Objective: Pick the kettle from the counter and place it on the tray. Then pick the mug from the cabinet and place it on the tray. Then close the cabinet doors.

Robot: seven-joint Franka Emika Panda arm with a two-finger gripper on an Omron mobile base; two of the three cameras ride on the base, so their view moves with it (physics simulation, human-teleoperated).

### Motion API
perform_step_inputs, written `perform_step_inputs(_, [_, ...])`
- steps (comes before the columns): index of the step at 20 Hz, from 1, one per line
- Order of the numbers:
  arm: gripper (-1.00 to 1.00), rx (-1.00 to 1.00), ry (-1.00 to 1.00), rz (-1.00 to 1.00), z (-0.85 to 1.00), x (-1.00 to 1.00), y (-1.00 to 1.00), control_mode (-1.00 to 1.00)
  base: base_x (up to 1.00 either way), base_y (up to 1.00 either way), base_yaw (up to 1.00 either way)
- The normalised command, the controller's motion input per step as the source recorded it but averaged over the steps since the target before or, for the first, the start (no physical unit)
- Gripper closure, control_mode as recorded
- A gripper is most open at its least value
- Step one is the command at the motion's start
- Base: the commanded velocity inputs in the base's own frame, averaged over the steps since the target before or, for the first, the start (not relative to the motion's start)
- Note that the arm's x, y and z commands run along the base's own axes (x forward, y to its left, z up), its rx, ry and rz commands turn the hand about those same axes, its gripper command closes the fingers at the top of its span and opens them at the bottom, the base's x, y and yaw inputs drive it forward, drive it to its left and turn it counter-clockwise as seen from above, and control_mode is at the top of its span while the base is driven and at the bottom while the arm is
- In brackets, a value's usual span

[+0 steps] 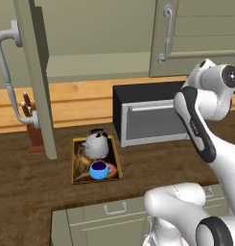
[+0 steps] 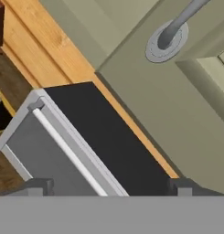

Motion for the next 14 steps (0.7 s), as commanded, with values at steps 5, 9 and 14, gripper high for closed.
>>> perform_step_inputs(5, [-1.00,0.00,0.04,-0.05,0.01,-0.56,0.00,-1.00,0.00,0.00,0.00])
perform_step_inputs(9, [-1.00,0.00,0.11,-0.01,-0.21,-0.41,0.00,-1.00,0.00,0.00,0.00])
perform_step_inputs(14, [-1.00,0.00,0.05,0.00,-0.17,-0.29,0.07,-1.00,0.00,0.00,0.00])
